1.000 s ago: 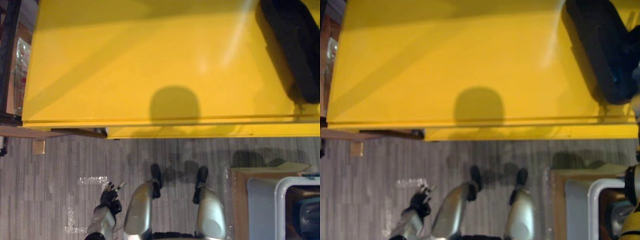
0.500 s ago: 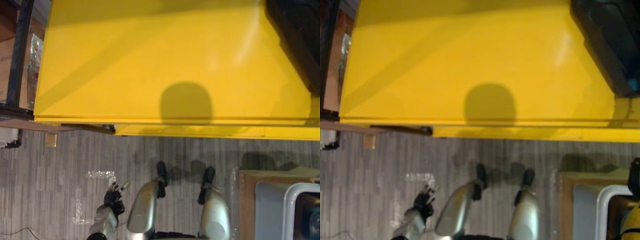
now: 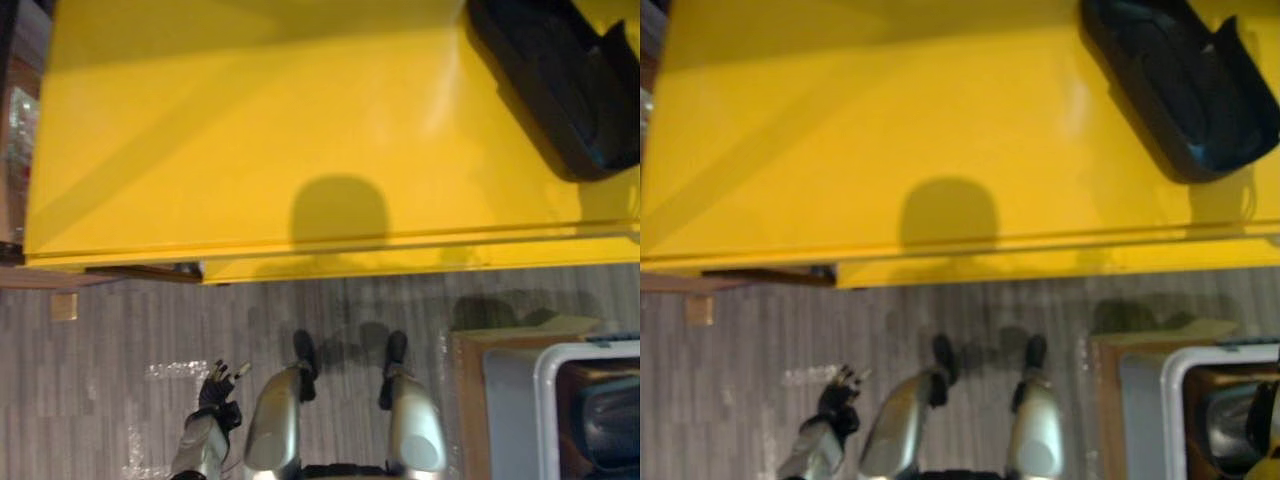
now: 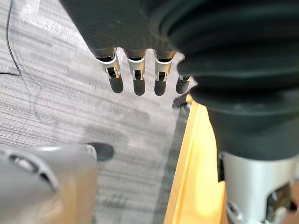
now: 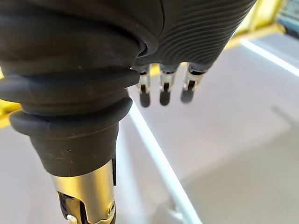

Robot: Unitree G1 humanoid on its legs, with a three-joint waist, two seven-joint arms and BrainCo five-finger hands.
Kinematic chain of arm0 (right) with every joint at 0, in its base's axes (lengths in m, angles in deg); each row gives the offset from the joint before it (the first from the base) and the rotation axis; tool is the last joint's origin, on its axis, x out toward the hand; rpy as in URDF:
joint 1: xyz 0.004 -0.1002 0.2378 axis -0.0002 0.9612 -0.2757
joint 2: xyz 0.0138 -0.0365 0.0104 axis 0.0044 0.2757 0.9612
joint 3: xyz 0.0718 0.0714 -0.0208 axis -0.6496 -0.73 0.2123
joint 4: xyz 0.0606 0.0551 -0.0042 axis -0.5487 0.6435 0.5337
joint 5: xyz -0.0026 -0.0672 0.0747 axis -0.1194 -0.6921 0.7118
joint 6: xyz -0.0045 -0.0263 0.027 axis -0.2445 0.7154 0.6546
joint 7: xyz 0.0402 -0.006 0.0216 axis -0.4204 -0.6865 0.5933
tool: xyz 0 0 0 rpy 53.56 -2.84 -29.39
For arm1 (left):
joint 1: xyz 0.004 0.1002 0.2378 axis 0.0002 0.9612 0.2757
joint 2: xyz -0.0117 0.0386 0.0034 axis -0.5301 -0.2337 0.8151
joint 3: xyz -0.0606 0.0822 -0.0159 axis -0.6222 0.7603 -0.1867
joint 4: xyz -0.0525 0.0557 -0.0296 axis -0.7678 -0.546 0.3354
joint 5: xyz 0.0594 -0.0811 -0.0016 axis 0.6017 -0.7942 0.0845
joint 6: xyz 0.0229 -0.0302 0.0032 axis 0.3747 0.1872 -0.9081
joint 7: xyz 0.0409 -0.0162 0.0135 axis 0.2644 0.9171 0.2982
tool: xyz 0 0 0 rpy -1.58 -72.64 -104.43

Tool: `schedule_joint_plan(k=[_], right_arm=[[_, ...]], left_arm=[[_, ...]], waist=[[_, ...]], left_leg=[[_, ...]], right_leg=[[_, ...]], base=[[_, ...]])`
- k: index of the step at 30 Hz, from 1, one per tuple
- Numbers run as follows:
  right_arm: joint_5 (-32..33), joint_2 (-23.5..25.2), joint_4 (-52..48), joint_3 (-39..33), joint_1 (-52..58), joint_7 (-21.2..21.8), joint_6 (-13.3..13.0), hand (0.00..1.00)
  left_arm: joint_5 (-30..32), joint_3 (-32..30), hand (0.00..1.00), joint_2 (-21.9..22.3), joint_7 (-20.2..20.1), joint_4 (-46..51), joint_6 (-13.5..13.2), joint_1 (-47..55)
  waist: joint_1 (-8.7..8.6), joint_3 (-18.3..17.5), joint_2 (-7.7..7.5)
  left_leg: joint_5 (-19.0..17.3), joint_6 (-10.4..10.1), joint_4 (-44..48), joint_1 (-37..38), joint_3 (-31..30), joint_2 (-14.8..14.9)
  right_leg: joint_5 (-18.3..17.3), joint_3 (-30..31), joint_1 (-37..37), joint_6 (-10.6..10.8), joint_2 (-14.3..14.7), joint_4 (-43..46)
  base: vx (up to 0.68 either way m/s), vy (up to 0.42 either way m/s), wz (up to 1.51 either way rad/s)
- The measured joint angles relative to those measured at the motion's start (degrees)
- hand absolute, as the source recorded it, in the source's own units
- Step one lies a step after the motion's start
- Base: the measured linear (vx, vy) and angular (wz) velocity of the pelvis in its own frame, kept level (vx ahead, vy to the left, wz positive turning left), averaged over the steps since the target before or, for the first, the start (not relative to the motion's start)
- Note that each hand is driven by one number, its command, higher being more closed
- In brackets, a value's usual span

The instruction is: Walk over and take plastic housings, then place them on the shelf

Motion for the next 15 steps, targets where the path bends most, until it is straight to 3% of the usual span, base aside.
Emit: schedule_joint_plan(k=[2,4,6,10,15], right_arm=[[-0.59,0.13,-3.32,-3.87,6.89,4.97,-3.32,0.00],[-0.58,0.13,-4.25,-4.14,10.56,8.02,-4.74,0.00],[-0.03,0.13,-4.35,-4.15,15.77,14.25,-7.59,0.00],[3.92,0.14,-4.27,-4.06,23.04,22.94,-10.97,0.00],[7.06,1.08,-4.24,-3.83,25.88,29.93,-11.09,0.00]], left_arm=[[0.14,-1.10,0.00,-0.63,0.00,0.95,-0.12,0.37],[1.17,-1.15,0.00,-1.94,0.00,0.90,-0.11,0.38],[2.18,-2.39,0.00,-3.17,0.00,0.86,-0.15,0.48],[2.99,-3.51,0.00,-4.56,-0.03,0.86,-0.51,1.14],[4.62,-3.66,0.00,-5.40,-0.13,0.79,-0.43,3.01]], waist=[[-0.79,-0.37,-2.34],[-1.20,-0.73,-3.82],[-2.05,-1.26,-5.46],[-2.21,-1.94,-6.76],[-2.17,-2.54,-8.28]], left_leg=[[-0.73,-0.56,0.54,0.37,0.28,0.81],[-1.40,-0.78,1.45,0.31,0.79,1.61],[-1.98,-0.99,2.09,0.30,1.06,2.16],[-2.35,-1.15,2.17,0.83,1.18,2.39],[-2.43,-1.26,1.97,1.33,1.29,2.45]], right_leg=[[0.08,0.59,0.66,-0.11,0.85,-0.72],[0.07,1.10,0.66,-0.12,1.42,-0.82],[0.06,1.39,0.79,-0.15,1.89,-0.95],[0.08,1.44,1.57,-0.18,2.17,-1.51],[0.03,1.52,2.00,-0.26,2.27,-1.64]], base=[[0.03,-0.005,-0.15],[0.03,-0.013,-0.20],[0.03,-0.011,-0.13],[0.02,-0.002,-0.02],[0.00,0.000,0.00]])
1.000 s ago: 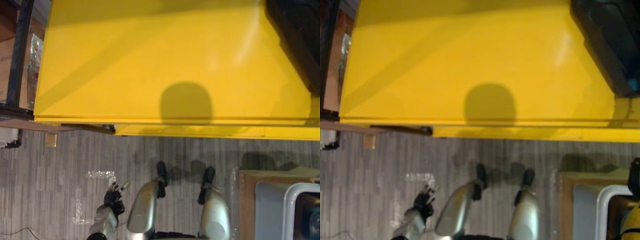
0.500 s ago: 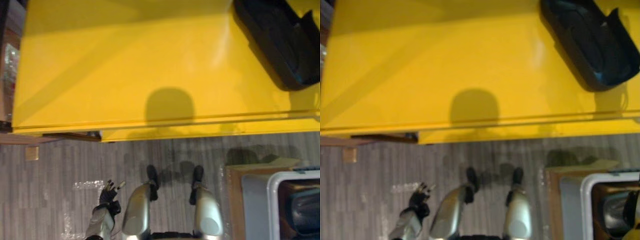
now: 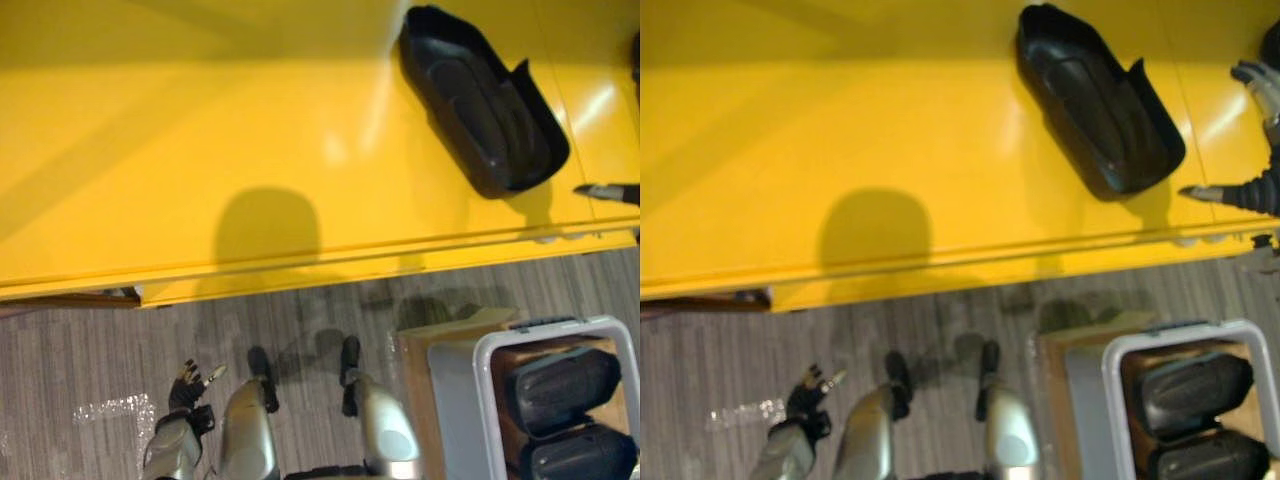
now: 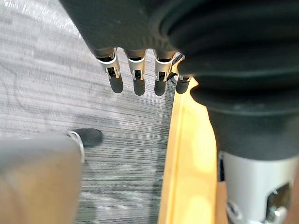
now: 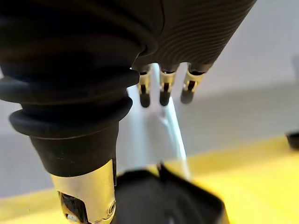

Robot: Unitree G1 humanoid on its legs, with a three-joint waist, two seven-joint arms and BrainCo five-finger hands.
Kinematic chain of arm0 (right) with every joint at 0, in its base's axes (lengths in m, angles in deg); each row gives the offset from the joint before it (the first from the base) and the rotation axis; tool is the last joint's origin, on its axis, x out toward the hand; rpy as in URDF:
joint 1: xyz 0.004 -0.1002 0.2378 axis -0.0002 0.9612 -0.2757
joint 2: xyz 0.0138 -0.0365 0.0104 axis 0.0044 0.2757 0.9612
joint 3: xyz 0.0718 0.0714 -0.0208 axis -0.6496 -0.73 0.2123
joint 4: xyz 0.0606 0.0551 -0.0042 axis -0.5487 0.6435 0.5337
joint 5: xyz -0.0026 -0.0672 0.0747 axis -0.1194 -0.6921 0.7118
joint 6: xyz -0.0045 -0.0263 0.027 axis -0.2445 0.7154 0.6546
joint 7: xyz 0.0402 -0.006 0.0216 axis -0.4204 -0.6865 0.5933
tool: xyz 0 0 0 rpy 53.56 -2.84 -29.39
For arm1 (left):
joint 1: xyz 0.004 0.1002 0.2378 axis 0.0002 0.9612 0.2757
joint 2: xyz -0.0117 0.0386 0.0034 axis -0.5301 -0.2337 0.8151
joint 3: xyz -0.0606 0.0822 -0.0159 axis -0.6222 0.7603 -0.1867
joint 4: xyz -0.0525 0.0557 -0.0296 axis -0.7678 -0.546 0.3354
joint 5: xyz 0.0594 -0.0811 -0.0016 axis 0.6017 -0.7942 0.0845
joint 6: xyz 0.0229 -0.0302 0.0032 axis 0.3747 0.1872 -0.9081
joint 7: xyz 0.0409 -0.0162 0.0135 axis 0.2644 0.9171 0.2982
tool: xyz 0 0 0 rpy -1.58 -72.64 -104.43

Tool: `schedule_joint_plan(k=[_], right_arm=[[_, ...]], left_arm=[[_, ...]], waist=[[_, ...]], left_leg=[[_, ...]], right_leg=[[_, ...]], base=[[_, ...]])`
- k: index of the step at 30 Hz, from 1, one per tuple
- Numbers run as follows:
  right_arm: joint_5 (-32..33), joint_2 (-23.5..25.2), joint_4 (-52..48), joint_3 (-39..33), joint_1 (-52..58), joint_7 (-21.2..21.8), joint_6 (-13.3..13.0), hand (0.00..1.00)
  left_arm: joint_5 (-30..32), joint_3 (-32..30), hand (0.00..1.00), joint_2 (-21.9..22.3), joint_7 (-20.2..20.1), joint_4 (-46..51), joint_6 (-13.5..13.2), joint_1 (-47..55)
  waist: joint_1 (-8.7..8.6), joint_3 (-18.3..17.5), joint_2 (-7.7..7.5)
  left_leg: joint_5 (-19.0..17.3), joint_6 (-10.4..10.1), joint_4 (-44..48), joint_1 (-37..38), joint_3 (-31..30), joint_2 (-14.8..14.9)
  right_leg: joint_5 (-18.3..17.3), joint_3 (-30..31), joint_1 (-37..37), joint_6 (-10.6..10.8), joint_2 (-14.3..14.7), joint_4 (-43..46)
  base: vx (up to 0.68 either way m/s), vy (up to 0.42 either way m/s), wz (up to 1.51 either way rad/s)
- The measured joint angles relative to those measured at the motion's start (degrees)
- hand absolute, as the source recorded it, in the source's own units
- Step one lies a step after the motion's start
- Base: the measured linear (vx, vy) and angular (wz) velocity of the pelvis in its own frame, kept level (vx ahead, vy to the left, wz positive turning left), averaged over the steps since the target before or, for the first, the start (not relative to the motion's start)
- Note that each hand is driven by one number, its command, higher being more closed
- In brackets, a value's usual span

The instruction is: Walk over and take plastic housings, then place them on the shelf

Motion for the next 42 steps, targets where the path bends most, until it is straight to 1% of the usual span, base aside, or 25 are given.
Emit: schedule_joint_plan(k=[2,4,7,11,15,19,22,24,26,27,28,29,31,32,38,40,42], right_arm=[[1.21,2.11,-0.04,0.14,1.90,3.15,0.02,0.00],[1.29,3.76,-0.43,0.62,4.61,5.85,0.02,0.00],[1.33,4.13,-0.69,1.81,6.24,6.94,-0.13,0.00],[1.31,4.73,-0.82,1.90,6.76,7.93,-0.90,0.00],[1.25,4.76,-0.82,4.27,6.96,9.72,-0.86,0.00],[-0.14,4.76,-0.77,4.70,7.14,9.42,-0.77,0.00],[-1.53,4.76,-0.65,5.50,6.92,8.07,-0.79,0.00],[-3.85,4.76,-0.34,5.77,6.52,7.26,-0.82,0.00],[-6.99,4.76,0.42,6.40,6.27,4.29,-0.82,0.00],[-9.34,4.76,1.21,6.98,5.66,2.44,-0.74,0.00],[-14.69,4.75,2.46,7.79,4.59,-1.70,-0.22,0.00],[-18.60,4.75,3.21,7.92,3.96,-4.74,0.29,0.00],[-23.95,4.72,4.68,8.05,2.08,-9.36,1.36,0.00],[-25.19,4.55,4.71,8.05,1.62,-10.42,1.71,0.00],[-26.24,3.48,6.86,8.41,-1.45,-10.88,2.20,0.00],[-26.23,3.25,7.18,8.53,-1.85,-11.57,2.37,0.00],[-26.21,3.21,7.20,8.53,-2.36,-13.09,2.79,0.00]], left_arm=[[1.56,0.01,0.00,-1.10,-0.02,-0.03,0.50,0.92],[1.75,-0.05,0.00,-2.15,-0.03,-0.08,0.90,1.74],[1.73,-0.05,0.00,-2.83,-0.05,-0.20,1.44,1.79],[1.69,-0.06,0.00,-3.24,-0.03,-0.17,1.27,1.79],[1.70,-0.05,0.00,-3.25,0.06,-0.03,1.29,1.82],[1.69,-0.08,0.00,-3.37,0.07,0.05,1.39,1.82],[1.64,-0.28,0.00,-3.47,0.06,0.05,1.44,1.82],[1.58,-0.31,0.00,-3.46,0.06,0.04,1.44,1.82],[1.53,-0.31,0.00,-3.46,0.07,0.02,1.44,1.82],[1.50,-0.30,0.00,-3.45,0.07,-0.02,1.44,1.82],[1.49,-0.28,0.00,-3.45,0.08,0.00,1.41,1.82],[1.49,-0.27,0.00,-3.45,0.09,0.04,1.38,1.78],[1.15,-0.29,0.00,-3.49,0.09,-0.36,1.35,1.81],[1.07,-0.28,0.00,-3.49,0.09,-0.46,1.35,1.80],[0.92,-0.23,0.00,-3.49,0.08,-0.50,1.14,1.77],[0.00,-0.13,0.00,-3.48,0.02,-0.50,0.39,1.76],[-1.20,0.11,0.00,-3.39,-0.06,-0.35,-0.42,1.75]], waist=[[0.02,-0.70,-1.19],[0.04,-1.60,-2.57],[0.07,-2.18,-3.44],[0.22,-2.23,-3.68],[0.31,-2.22,-3.68],[0.38,-2.22,-3.68],[0.51,-2.20,-3.66],[0.72,-2.14,-3.58],[0.93,-2.03,-3.42],[0.99,-1.95,-3.29],[1.03,-1.75,-3.00],[1.04,-1.53,-2.70],[1.50,-0.84,-2.31],[1.58,-0.68,-2.07],[1.70,-0.31,-1.60],[1.72,-0.21,-1.46],[1.74,0.31,-0.66]], left_leg=[[-0.27,-0.10,0.05,0.23,-0.05,0.22],[-0.40,-0.20,0.06,0.33,0.05,0.31],[-0.44,-0.22,0.05,0.74,0.23,0.32],[-0.54,-0.26,0.11,1.18,0.16,0.55],[-0.51,-0.29,0.00,1.12,-0.01,0.73],[-0.52,-0.30,-0.08,1.05,-0.16,0.66],[-0.53,-0.32,-0.15,0.98,-0.28,0.48],[-0.54,-0.33,-0.15,0.90,-0.41,0.41],[-0.54,-0.33,-0.12,0.76,-0.59,0.36],[-0.54,-0.32,-0.04,0.64,-0.70,0.33],[-0.55,-0.31,0.09,0.34,-0.98,0.26],[-0.54,-0.30,0.23,-0.03,-1.25,0.19],[-0.54,-0.29,0.25,-0.50,-1.18,0.13],[-0.53,-0.29,0.43,-1.00,-1.27,0.14],[-0.58,-0.23,1.14,-2.00,-1.50,0.07],[-0.65,-0.20,1.14,-2.03,-1.55,0.03],[-0.77,-0.08,1.23,-2.10,-1.59,-0.10]], right_leg=[[-0.08,-0.02,0.48,-0.13,0.23,-0.24],[-0.12,0.10,0.55,-0.20,0.31,-0.27],[-0.18,0.30,0.84,-0.29,0.32,-0.27],[-0.39,0.26,1.35,-0.64,0.54,-0.28],[-0.48,0.09,1.34,-0.80,0.74,-0.28],[-0.58,-0.10,1.34,-0.96,0.74,-0.29],[-0.64,-0.22,1.34,-1.06,0.77,-0.35],[-0.70,-0.32,1.33,-1.15,0.78,-0.37],[-0.75,-0.45,1.33,-1.22,0.77,-0.37],[-0.76,-0.50,1.31,-1.23,0.76,-0.36],[-0.78,-0.65,1.23,-1.26,0.72,-0.35],[-0.79,-0.84,1.08,-1.27,0.69,-0.34],[-0.81,-0.72,0.38,-1.28,0.60,-0.05],[-0.80,-0.77,0.04,-1.28,0.60,-0.05],[-0.79,-0.81,-0.69,-1.26,0.55,0.03],[-0.81,-0.80,-0.69,-1.29,0.52,0.03],[-0.82,-0.80,-0.69,-1.31,0.40,0.05]], base=[[0.00,0.000,0.00],[0.00,-0.002,-0.02],[0.00,0.002,-0.02],[0.00,0.000,0.00],[0.00,0.000,0.00],[0.00,0.000,0.00],[0.00,0.000,0.00],[0.00,0.000,0.00],[0.00,0.001,0.02],[-0.01,0.004,0.06],[-0.01,0.006,0.10],[-0.02,0.011,0.08],[-0.01,0.006,0.02],[0.00,0.000,0.00],[0.02,0.004,0.03],[0.00,0.000,0.00],[0.00,0.000,0.00]])
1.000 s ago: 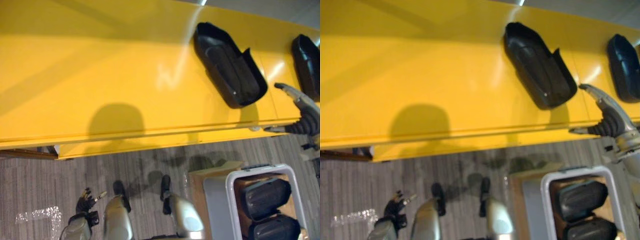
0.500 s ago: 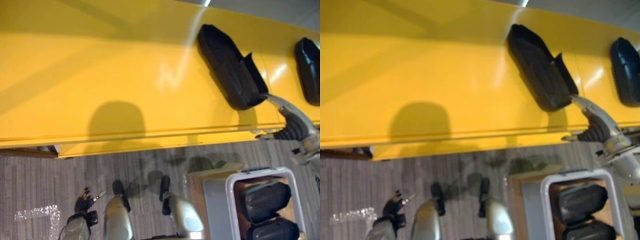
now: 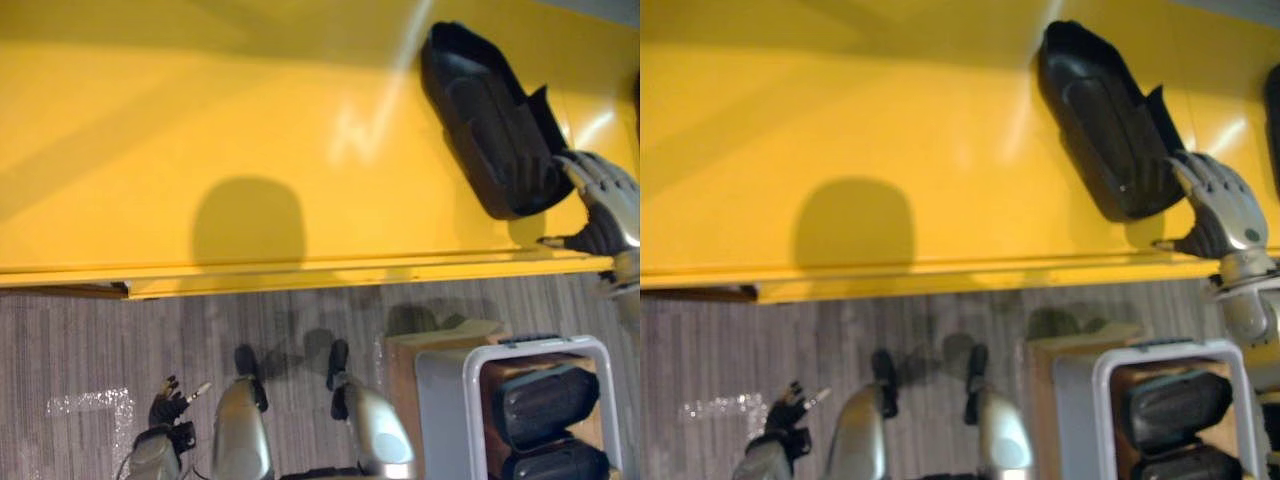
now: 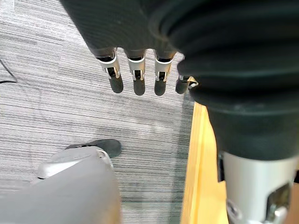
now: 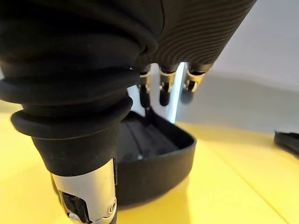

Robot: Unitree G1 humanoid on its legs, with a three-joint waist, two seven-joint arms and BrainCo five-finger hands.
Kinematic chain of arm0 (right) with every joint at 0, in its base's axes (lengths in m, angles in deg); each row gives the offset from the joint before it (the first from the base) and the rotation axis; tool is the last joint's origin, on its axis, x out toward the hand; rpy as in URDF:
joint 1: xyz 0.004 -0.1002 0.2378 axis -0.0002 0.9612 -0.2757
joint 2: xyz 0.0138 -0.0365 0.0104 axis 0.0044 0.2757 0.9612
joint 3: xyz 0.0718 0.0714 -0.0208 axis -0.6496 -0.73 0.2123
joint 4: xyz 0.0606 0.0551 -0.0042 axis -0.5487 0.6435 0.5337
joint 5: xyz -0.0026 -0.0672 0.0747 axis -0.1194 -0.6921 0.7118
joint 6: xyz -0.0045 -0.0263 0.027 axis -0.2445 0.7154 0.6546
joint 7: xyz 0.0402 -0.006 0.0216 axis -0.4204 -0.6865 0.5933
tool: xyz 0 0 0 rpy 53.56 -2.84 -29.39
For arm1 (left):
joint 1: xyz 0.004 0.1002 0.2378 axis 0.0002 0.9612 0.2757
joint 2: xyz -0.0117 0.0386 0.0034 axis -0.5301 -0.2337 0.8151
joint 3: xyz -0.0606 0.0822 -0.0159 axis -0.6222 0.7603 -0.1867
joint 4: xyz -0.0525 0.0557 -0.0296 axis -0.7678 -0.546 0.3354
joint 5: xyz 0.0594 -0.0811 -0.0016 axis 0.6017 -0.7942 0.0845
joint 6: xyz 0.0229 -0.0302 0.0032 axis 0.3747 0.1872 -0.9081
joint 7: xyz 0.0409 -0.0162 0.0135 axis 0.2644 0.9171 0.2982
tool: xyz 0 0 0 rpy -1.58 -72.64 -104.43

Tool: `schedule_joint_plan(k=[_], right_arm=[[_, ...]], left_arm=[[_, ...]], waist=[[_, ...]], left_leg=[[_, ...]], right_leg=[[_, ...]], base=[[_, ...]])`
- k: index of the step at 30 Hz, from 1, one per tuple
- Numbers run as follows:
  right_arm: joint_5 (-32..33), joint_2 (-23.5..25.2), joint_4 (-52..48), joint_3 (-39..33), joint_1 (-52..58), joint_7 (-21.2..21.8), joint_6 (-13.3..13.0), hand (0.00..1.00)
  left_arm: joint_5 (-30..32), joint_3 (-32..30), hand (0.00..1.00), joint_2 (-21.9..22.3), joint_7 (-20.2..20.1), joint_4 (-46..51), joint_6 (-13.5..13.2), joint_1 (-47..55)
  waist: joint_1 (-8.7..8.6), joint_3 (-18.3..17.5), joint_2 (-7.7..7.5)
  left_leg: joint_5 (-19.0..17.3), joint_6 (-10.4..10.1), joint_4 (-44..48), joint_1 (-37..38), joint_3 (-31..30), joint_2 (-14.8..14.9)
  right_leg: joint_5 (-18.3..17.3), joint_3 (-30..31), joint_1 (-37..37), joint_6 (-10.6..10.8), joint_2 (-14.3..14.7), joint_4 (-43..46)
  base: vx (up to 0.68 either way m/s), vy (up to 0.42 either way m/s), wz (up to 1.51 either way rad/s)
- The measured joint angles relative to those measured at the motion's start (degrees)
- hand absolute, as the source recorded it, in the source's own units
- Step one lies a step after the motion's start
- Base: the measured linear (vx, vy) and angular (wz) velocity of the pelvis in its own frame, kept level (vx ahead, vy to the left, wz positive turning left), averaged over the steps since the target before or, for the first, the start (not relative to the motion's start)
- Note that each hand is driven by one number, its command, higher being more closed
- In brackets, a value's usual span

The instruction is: Walk over and take plastic housings, then place them on the shelf

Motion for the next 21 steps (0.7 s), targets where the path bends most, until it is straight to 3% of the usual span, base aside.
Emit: schedule_joint_plan(k=[6,8,9,13,16,21], right_arm=[[0.59,-1.29,2.87,0.51,-1.71,0.48,-0.39,0.00],[1.12,-2.18,2.98,0.53,-2.99,2.19,-1.28,0.00],[2.19,-3.13,3.11,0.52,-3.52,4.27,-2.09,1.00],[6.65,-5.08,3.25,1.91,-5.54,11.44,-2.59,1.00],[8.65,-6.20,3.35,3.26,-6.64,14.13,-2.47,1.00],[9.61,-6.64,3.69,4.62,-8.18,14.52,-2.50,1.00]], left_arm=[[0.00,0.35,0.00,0.16,-0.14,-0.05,0.20,0.05],[0.01,0.33,0.00,0.13,-0.26,-0.43,0.81,0.04],[0.01,0.35,0.00,0.18,-0.38,-0.70,1.03,0.03],[0.00,0.36,0.00,0.20,-0.83,-1.72,2.04,-0.02],[0.00,0.36,0.00,0.64,-1.61,-1.79,1.96,-0.02],[0.00,0.43,0.00,1.38,-2.06,-1.80,1.88,-0.02]], waist=[[0.10,1.79,2.87],[-0.04,1.80,3.03],[-0.09,1.85,3.13],[-0.13,1.90,3.23],[-0.11,1.94,3.60],[-0.06,1.71,4.77]], left_leg=[[0.13,0.31,-0.16,-0.26,-0.02,-0.91],[0.17,0.36,-0.24,-0.45,0.19,-1.03],[0.25,0.46,-0.24,-0.79,0.15,-1.07],[0.36,0.59,-0.25,-0.80,0.14,-1.18],[0.86,0.86,-0.98,-0.59,0.07,-1.65],[1.48,1.04,-2.11,-0.08,0.11,-2.24]], right_leg=[[-0.77,0.11,-1.23,0.73,-1.14,1.89],[-0.77,0.27,-1.67,0.74,-1.27,2.01],[-0.78,0.21,-1.96,0.75,-1.32,2.09],[-0.78,0.16,-2.02,0.75,-1.44,2.15],[-0.78,0.07,-2.10,0.77,-1.81,2.34],[-0.72,0.09,-2.11,0.88,-2.32,2.62]], base=[[0.00,0.004,0.01],[0.00,0.000,0.00],[0.00,0.000,0.00],[0.00,0.004,0.01],[-0.02,0.015,0.03],[-0.01,0.004,0.01]])
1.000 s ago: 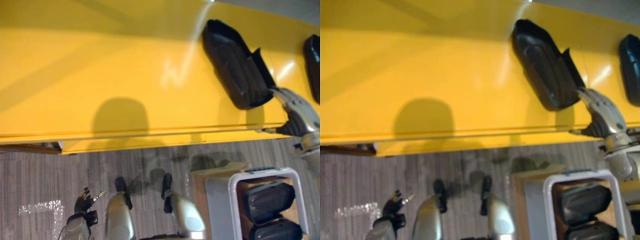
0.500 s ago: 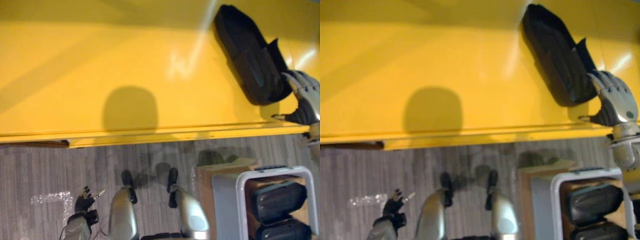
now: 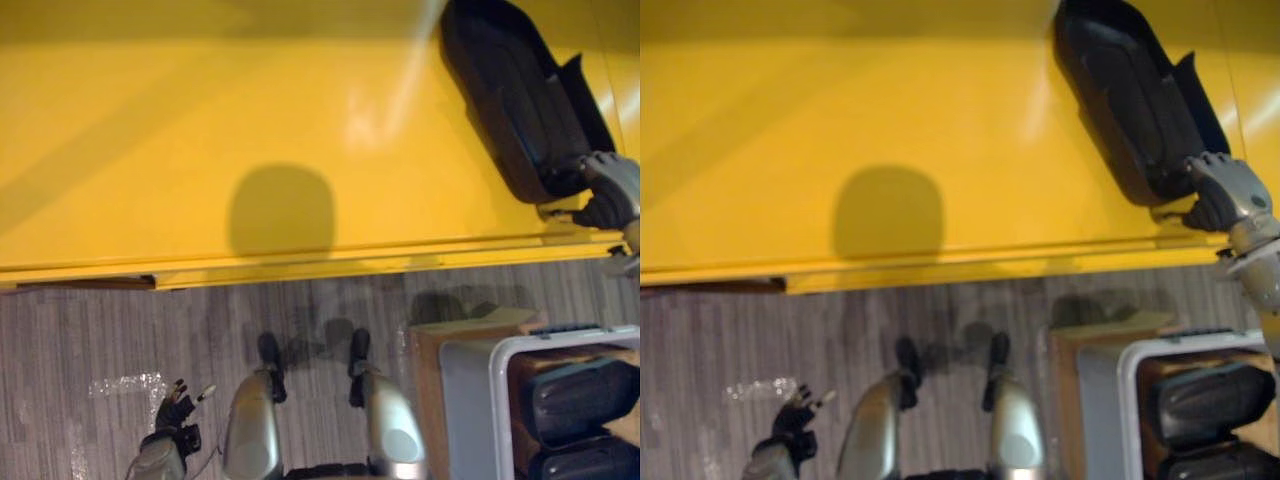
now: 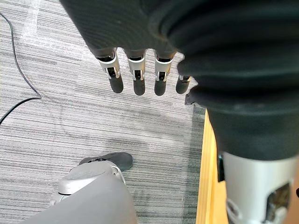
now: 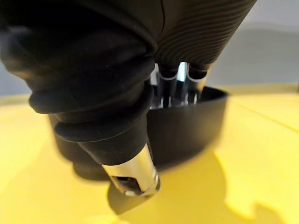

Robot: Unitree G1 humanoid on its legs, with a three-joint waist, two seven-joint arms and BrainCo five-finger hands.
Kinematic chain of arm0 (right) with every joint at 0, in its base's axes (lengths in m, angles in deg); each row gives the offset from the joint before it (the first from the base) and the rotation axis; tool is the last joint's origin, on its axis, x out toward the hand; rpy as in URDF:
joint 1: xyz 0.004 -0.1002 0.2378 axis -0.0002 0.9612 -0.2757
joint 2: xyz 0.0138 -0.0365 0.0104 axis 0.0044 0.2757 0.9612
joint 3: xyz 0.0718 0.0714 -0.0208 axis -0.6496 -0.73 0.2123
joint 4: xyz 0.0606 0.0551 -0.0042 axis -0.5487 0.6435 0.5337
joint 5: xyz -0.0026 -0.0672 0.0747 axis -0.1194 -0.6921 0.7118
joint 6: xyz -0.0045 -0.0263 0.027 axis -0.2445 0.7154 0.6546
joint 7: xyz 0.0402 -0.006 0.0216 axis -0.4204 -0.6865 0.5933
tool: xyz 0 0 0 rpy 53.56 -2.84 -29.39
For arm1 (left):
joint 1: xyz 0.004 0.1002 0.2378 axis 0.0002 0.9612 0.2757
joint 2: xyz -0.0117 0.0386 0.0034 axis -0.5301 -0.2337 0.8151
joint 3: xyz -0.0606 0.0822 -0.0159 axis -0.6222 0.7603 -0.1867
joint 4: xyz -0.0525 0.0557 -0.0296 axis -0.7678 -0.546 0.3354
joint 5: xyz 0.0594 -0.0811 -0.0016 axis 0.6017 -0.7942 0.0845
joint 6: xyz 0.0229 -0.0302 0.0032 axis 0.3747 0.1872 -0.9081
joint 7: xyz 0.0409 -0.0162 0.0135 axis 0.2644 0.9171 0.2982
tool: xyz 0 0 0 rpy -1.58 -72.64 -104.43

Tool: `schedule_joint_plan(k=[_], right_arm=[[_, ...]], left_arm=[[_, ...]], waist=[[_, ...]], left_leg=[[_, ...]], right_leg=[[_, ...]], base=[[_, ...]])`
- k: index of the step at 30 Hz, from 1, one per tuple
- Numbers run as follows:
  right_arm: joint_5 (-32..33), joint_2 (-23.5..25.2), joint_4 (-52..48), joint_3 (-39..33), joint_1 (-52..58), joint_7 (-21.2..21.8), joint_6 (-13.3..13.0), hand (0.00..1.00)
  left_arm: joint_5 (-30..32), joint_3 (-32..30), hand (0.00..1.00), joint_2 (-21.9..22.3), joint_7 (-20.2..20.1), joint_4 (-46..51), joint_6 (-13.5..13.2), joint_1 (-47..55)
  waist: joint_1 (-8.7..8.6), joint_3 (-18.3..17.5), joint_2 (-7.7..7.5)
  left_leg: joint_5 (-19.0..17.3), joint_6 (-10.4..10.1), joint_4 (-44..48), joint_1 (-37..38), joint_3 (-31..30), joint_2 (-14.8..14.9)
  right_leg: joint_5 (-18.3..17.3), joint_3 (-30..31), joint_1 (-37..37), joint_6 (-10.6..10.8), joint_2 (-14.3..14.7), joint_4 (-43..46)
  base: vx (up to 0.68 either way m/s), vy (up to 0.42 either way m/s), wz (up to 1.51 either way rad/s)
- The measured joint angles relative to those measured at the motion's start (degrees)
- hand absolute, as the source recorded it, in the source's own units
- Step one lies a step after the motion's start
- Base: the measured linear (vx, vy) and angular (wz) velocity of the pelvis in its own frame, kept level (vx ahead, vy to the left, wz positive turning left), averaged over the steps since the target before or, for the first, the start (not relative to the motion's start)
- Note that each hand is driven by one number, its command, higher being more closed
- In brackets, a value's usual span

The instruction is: Walk over and take plastic housings, then place them on the shelf

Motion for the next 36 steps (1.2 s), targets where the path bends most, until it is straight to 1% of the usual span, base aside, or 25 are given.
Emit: schedule_joint_plan(k=[3,10,13,15,16,17,18,24,30,33,34,36], right_arm=[[0.02,-1.59,0.01,0.81,-0.64,0.34,-0.25,1.00],[0.05,-2.02,1.53,3.68,-4.99,0.46,-0.26,1.00],[0.05,-3.15,2.05,5.37,-7.07,0.32,-0.22,1.00],[-0.03,-3.31,2.73,6.64,-8.66,-0.77,-0.07,1.00],[-0.06,-3.32,2.96,7.02,-9.17,-0.94,-0.03,1.00],[-0.06,-3.31,3.60,7.50,-10.15,-1.69,0.00,1.00],[-0.06,-3.31,4.29,8.64,-11.56,-1.89,0.04,1.00],[0.05,-3.32,5.05,10.44,-13.88,-1.80,0.50,1.00],[0.61,-3.31,6.13,10.93,-15.58,-1.36,0.58,1.00],[0.83,-3.32,7.03,10.92,-16.45,-0.49,0.60,1.00],[1.10,-3.32,7.11,10.93,-16.48,-0.45,0.63,0.00],[1.24,-3.32,7.14,10.93,-16.54,-0.46,0.63,0.00]], left_arm=[[0.00,-0.01,0.00,0.51,0.01,-0.02,0.00,-0.01],[-0.12,0.51,0.00,1.00,0.02,-0.01,0.10,-0.11],[-0.12,0.70,0.00,1.05,0.01,0.00,0.13,-0.18],[-0.13,1.12,0.00,1.09,0.01,-0.05,0.14,-0.21],[-0.13,1.23,0.00,1.16,0.01,-0.06,0.15,-0.21],[-0.13,1.85,0.00,1.35,0.00,-0.08,0.16,-0.21],[-0.13,2.12,0.00,1.60,0.00,-0.06,0.16,-0.23],[-0.13,2.16,0.00,2.12,0.01,-0.05,0.31,-0.23],[-0.13,2.16,0.00,2.13,0.01,0.06,0.43,-0.25],[-0.13,2.16,0.00,2.17,0.02,0.10,0.57,-0.42],[-0.13,2.16,0.00,2.17,0.01,0.10,0.59,-0.48],[-0.13,2.16,0.00,2.18,0.02,0.09,0.63,-0.51]], waist=[[-0.05,-0.19,0.73],[-0.03,-0.33,1.06],[0.05,-0.87,2.08],[0.10,-1.37,3.06],[0.09,-1.49,3.29],[0.18,-1.84,3.94],[0.29,-1.80,4.18],[0.49,-1.68,4.44],[1.12,-1.66,4.52],[1.63,-1.66,4.52],[1.69,-1.65,4.53],[1.73,-1.65,4.54]], left_leg=[[0.54,0.13,-0.92,0.10,0.00,-0.35],[0.86,0.10,-1.08,0.02,-0.03,-0.56],[0.87,0.11,-0.83,-0.68,-0.34,-0.60],[0.88,0.12,-0.52,-1.15,-1.00,-0.57],[0.88,0.12,-0.43,-1.24,-1.14,-0.55],[0.88,0.12,-0.06,-1.69,-1.57,-0.45],[0.90,0.10,0.05,-1.70,-1.57,-0.34],[1.00,0.17,0.07,-1.72,-1.61,-0.22],[1.00,0.17,0.05,-1.79,-1.59,-0.22],[1.00,0.17,0.07,-1.82,-1.63,-0.24],[1.00,0.17,0.09,-1.83,-1.65,-0.25],[1.00,0.17,0.10,-1.85,-1.66,-0.28]], right_leg=[[0.08,-0.02,-0.22,0.13,-0.36,0.00],[0.13,-0.09,-0.49,0.19,-0.41,0.00],[0.13,-0.51,-0.83,0.19,-0.45,0.02],[0.12,-1.29,-0.83,0.17,-0.45,0.08],[0.11,-1.42,-0.81,0.15,-0.44,0.10],[0.11,-1.64,-0.89,0.15,-0.35,0.13],[0.11,-1.64,-0.88,0.15,-0.32,0.24],[0.12,-1.63,-0.91,0.16,-0.39,0.37],[0.12,-1.64,-1.01,0.15,-0.39,0.35],[0.12,-1.68,-1.00,0.15,-0.39,0.37],[0.12,-1.70,-1.01,0.15,-0.40,0.37],[0.11,-1.73,-1.01,0.15,-0.44,0.39]], base=[[0.00,0.008,0.01],[0.00,0.004,0.00],[0.00,0.023,0.06],[0.00,0.017,0.11],[0.00,0.018,0.13],[0.00,0.021,0.08],[-0.01,0.022,0.06],[0.00,0.000,0.00],[0.00,0.000,0.00],[0.00,0.000,0.00],[0.00,0.000,0.00],[0.00,0.000,0.00]])
